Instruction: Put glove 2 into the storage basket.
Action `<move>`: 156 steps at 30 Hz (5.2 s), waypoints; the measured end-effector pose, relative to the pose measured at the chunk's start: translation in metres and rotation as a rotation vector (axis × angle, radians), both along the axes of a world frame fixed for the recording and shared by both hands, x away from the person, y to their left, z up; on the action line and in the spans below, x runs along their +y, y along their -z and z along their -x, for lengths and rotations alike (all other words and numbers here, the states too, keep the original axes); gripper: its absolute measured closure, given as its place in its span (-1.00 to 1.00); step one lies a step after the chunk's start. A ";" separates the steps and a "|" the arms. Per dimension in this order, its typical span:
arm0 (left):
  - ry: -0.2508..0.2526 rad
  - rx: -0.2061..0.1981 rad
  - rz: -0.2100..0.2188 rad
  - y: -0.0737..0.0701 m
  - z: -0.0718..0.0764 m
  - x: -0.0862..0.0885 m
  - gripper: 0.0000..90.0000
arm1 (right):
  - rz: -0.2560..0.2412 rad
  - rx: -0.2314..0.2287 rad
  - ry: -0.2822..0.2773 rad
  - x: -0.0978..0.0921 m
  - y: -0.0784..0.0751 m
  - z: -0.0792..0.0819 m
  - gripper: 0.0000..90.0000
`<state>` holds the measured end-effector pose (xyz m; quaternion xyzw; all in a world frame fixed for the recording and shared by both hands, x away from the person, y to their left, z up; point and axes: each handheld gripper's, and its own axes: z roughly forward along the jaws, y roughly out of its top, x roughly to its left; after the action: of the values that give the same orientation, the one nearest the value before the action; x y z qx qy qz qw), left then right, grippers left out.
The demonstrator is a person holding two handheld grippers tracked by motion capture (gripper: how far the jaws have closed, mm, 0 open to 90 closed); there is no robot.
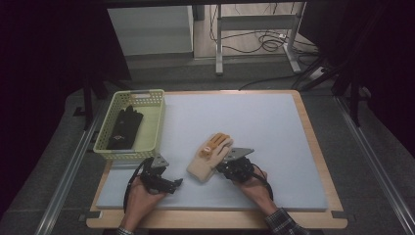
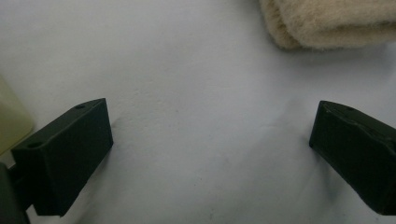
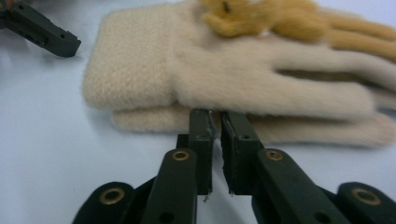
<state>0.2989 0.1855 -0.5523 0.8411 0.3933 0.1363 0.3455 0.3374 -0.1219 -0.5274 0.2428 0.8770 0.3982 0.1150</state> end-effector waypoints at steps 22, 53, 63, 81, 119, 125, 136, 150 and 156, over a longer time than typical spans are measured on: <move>0.001 -0.001 0.003 0.000 0.000 0.000 -1.00 | 0.034 -0.029 0.283 -0.103 -0.005 -0.019 -0.36; 0.124 0.029 0.055 -0.049 -0.023 -0.056 -1.00 | 0.065 -0.014 0.305 -0.110 0.005 -0.024 -0.57; 0.112 0.080 0.000 -0.042 -0.054 -0.098 -1.00 | 0.064 -0.015 0.305 -0.110 0.005 -0.023 -0.57; 0.089 0.090 -0.096 -0.019 -0.075 -0.132 -1.00 | 0.064 -0.015 0.306 -0.110 0.005 -0.023 -0.57; 0.024 0.080 -0.038 -0.073 -0.084 -0.096 0.31 | 0.065 -0.018 0.305 -0.110 0.005 -0.023 -0.57; -0.037 0.073 -0.028 -0.088 -0.091 -0.076 0.30 | 0.065 -0.016 0.306 -0.110 0.005 -0.023 -0.57; -0.143 0.048 -0.026 -0.117 -0.103 -0.037 0.29 | 0.065 -0.017 0.305 -0.110 0.005 -0.023 -0.58; -0.272 0.035 -0.023 -0.137 -0.114 0.011 0.27 | 0.063 -0.020 0.304 -0.110 0.005 -0.023 -0.58; -0.330 0.031 -0.024 -0.140 -0.118 0.037 0.27 | 0.063 -0.020 0.304 -0.110 0.005 -0.023 -0.58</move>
<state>0.4164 0.2226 -0.4119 0.7712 0.5297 0.1828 0.3020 0.3606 -0.2316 -0.5328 0.3652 0.8410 0.3509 0.1901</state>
